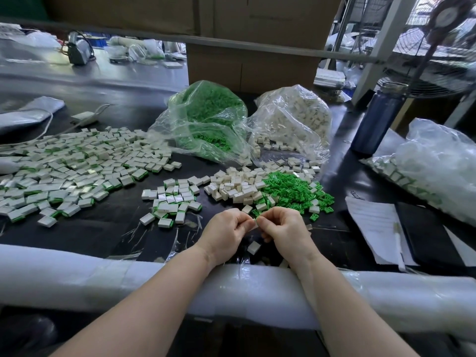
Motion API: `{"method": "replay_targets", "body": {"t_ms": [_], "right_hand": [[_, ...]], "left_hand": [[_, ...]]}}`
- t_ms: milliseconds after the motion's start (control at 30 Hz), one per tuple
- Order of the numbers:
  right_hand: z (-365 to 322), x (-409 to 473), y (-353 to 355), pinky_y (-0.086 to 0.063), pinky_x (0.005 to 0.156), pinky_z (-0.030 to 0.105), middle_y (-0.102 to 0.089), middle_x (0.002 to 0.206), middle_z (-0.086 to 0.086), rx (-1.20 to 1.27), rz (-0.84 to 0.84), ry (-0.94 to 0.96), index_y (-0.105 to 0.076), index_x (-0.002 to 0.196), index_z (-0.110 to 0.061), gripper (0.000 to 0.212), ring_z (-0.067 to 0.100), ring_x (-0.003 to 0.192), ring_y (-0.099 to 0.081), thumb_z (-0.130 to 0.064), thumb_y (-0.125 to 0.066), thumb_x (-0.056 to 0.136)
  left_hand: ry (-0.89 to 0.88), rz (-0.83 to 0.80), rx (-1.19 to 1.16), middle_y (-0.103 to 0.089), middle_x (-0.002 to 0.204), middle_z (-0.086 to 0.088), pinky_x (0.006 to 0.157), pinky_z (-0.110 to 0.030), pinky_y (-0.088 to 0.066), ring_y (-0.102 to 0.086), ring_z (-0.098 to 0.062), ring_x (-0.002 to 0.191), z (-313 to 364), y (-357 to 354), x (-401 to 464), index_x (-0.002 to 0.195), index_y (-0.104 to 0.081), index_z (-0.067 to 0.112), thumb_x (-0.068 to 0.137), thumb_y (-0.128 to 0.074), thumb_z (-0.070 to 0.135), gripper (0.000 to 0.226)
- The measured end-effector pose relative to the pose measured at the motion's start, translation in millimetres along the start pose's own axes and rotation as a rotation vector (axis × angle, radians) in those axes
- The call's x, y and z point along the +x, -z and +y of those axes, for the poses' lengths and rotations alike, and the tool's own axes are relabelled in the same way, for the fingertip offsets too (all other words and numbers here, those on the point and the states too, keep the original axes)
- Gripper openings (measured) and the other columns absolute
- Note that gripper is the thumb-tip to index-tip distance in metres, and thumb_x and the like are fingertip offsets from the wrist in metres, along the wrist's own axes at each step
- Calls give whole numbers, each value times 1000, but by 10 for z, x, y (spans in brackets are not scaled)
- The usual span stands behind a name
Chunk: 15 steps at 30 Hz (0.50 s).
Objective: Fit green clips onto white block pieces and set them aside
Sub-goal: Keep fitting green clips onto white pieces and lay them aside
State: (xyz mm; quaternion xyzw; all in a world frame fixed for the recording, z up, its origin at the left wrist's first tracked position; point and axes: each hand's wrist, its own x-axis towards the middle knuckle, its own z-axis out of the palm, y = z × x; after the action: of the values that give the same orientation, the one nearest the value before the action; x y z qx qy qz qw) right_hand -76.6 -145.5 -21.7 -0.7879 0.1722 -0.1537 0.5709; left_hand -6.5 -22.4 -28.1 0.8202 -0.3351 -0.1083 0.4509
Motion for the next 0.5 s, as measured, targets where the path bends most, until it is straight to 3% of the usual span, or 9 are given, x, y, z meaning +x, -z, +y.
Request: {"method": "replay_targets", "body": {"t_ms": [233, 400, 500], "right_hand": [[5, 0, 12, -47, 48, 15, -61, 56, -3, 144, 26, 17, -65, 73, -6, 11, 0, 48, -55, -2, -64, 84], [-2, -15, 25, -47, 44, 17, -64, 55, 1, 235, 33, 38, -66, 69, -6, 12, 7, 47, -57, 0, -69, 79], [-11, -29, 21, -44, 43, 15, -64, 52, 0, 250, -17, 61, -66, 67, -7, 15, 5, 45, -55, 2, -70, 78]], "left_hand": [[6, 24, -135, -70, 87, -4, 86, -35, -50, -64, -18, 85, 5, -4, 6, 95, -71, 14, 90, -58, 16, 13], [40, 40, -257, -70, 88, -14, 85, -43, -52, -65, -32, 86, 53, 5, -10, 91, -68, 25, 86, -63, 14, 13], [42, 41, -248, -69, 86, -18, 82, -43, -52, -63, -33, 79, 59, 27, -12, 84, -67, 24, 85, -63, 9, 16]]}}
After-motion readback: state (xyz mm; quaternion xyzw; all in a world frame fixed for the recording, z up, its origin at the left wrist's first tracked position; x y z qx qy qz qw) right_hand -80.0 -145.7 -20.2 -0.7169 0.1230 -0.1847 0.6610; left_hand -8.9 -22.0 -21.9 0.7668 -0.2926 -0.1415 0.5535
